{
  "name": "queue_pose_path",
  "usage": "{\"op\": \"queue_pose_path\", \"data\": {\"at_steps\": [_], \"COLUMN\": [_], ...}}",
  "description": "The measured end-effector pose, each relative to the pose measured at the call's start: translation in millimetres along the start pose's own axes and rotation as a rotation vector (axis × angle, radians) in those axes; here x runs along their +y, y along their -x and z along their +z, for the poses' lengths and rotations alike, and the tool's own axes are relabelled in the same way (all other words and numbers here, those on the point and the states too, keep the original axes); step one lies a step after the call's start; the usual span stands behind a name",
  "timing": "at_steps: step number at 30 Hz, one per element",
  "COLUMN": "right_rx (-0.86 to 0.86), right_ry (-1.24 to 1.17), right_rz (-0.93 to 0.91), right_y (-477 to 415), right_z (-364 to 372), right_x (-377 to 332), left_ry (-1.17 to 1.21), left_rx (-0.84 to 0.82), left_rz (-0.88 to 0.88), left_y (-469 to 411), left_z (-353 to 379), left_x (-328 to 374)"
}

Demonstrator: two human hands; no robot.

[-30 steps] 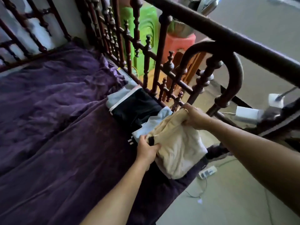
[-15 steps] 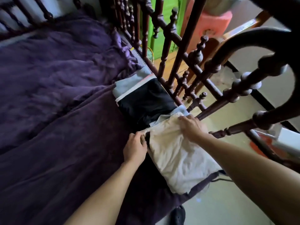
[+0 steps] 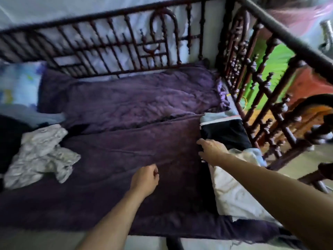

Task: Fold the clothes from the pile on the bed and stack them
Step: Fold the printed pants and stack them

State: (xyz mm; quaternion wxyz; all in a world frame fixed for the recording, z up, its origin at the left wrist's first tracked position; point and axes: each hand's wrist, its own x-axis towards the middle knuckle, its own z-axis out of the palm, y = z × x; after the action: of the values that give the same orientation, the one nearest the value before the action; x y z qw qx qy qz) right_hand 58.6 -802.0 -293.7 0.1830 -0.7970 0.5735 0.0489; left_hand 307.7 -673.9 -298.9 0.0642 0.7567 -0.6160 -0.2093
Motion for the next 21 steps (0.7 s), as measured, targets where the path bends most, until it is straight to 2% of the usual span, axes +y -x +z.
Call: {"op": "queue_pose_path", "data": {"at_steps": [7, 12, 18, 21], "right_rx": [0.005, 0.005, 0.009, -0.008], "right_ry": [0.135, 0.192, 0.199, 0.186], "right_rz": [-0.397, -0.611, -0.700, -0.724], "right_y": [12.4, 25.6, 38.8, 46.3], "right_z": [-7.2, 8.0, 51.4, 71.3], "right_x": [-184.3, -319.1, -472.9, -536.3], "left_ry": [-0.021, -0.001, 0.090, 0.152], "left_rx": [0.262, 0.336, 0.332, 0.352], "left_rz": [-0.269, -0.449, -0.564, -0.553], "left_y": [120.3, 203.8, 282.4, 310.4], "left_z": [-89.9, -125.6, -166.2, -191.3], "left_x": [-127.2, -229.7, -355.0, -403.9]}}
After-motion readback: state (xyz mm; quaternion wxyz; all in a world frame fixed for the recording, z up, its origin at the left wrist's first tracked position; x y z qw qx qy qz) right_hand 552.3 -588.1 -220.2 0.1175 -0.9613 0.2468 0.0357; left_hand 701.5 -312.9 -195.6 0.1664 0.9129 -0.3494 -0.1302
